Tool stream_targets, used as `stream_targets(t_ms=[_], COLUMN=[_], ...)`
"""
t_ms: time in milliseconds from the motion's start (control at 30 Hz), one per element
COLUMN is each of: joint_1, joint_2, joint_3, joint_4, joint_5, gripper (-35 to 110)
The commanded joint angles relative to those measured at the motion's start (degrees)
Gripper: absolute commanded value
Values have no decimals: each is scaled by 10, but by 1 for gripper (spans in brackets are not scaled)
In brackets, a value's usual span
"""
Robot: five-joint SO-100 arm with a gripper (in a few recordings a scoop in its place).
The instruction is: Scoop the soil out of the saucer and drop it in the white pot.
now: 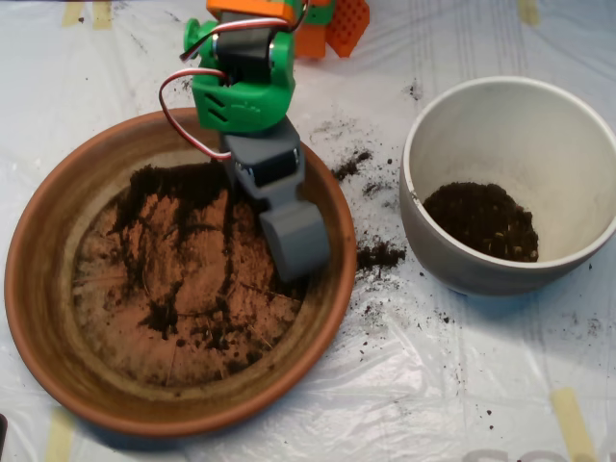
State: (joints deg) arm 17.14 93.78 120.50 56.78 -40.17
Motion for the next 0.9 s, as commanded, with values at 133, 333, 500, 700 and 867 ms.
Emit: stream_targets(t_ms=[133,333,500,700,867], joint_1=[24,28,25,17,-4], joint_2=[-44,-108,-114,-107,-62], joint_3=[-44,-120,-127,-125,-76], joint_4=[-4,52,60,62,37], joint_5=[-63,-26,-4,5,-1], gripper=[48,47,46,24,18])
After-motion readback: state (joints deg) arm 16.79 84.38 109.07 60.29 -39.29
